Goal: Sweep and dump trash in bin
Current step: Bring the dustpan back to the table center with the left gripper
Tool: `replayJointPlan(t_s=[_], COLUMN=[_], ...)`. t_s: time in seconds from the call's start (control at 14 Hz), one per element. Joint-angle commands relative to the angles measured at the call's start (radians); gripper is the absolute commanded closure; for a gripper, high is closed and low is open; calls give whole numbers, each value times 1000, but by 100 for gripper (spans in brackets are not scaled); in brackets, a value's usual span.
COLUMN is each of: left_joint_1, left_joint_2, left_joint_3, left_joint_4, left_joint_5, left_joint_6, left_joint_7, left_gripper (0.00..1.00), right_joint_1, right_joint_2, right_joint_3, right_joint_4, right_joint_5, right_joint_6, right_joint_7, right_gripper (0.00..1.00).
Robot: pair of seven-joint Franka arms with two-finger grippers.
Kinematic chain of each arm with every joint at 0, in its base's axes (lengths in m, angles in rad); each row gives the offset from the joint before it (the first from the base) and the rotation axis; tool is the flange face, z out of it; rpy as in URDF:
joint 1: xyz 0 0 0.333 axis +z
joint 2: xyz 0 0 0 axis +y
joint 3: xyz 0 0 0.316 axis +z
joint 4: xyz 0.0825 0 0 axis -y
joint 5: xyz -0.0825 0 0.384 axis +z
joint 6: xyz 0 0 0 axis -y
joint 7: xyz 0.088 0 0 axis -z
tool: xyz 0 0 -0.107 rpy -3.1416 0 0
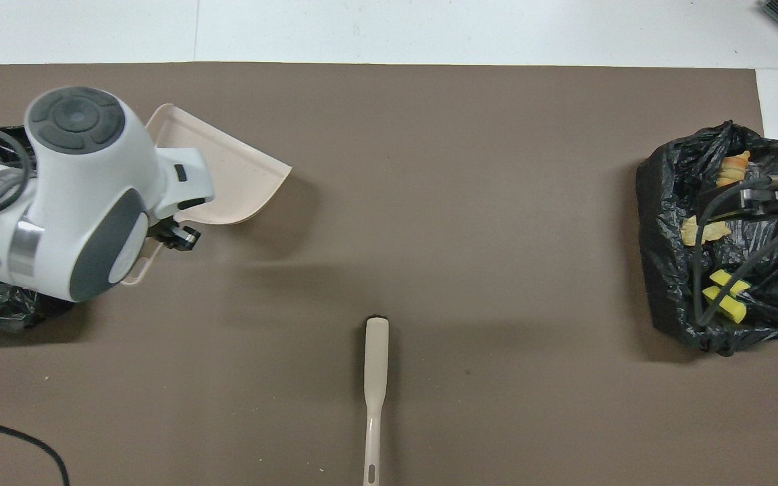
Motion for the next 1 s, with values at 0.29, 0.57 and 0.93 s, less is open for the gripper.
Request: replayJointPlan(t_s=[0.29, 0.57, 0.93], left_joint_1=[4, -28, -123], left_joint_2=[155, 210, 351], left_joint_3=[-181, -242, -253], left_joint_4=[44, 117, 254], left_joint_5=[-125, -134, -113], left_joint_6=[257, 282, 305], left_joint_7=[-559, -681, -755], left_gripper=[100, 100, 100], right_joint_1=[3, -48, -46], right_joint_2=[-18, -27, -27], right_joint_3=[-1, -10, -7], right_joint_4=[-15, -32, -30], right_joint_5=[19, 133, 110], right_joint_6=[-46, -42, -39], right_joint_7=[20, 29, 18], right_gripper=[0, 0, 0])
